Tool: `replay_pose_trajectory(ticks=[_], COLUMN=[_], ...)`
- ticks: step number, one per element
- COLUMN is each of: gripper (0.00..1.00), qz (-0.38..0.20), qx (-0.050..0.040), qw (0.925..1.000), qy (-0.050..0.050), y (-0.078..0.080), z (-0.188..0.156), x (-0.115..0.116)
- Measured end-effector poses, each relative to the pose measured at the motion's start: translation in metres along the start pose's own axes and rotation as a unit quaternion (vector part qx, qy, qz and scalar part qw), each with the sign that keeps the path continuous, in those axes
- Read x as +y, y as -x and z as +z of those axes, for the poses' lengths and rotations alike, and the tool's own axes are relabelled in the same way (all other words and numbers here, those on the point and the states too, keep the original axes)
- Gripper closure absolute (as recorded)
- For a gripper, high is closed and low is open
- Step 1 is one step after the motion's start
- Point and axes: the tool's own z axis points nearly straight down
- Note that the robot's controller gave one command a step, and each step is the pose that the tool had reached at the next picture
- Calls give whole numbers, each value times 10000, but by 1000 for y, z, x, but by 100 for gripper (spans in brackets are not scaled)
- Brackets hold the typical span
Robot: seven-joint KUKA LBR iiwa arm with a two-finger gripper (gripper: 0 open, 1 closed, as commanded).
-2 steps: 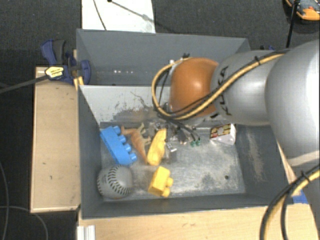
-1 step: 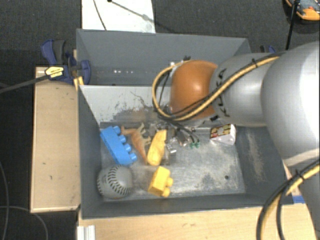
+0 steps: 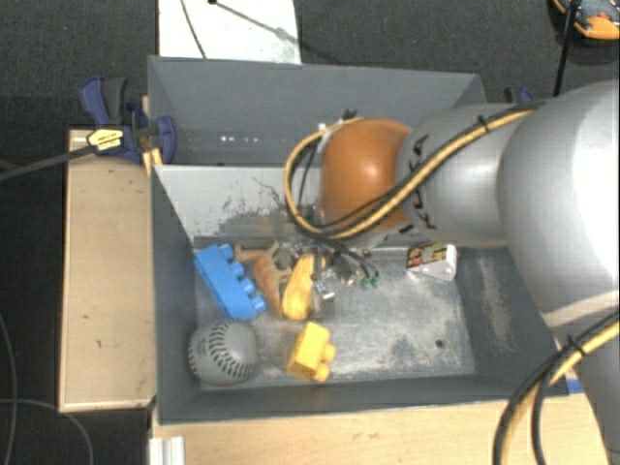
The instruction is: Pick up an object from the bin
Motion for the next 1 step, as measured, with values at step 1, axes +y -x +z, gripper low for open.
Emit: replay_pose_trajectory(ticks=[1], gripper=[100], qz=[-653], qx=[-31], qw=[9979], qy=[1], y=[6], z=[0], x=[17])
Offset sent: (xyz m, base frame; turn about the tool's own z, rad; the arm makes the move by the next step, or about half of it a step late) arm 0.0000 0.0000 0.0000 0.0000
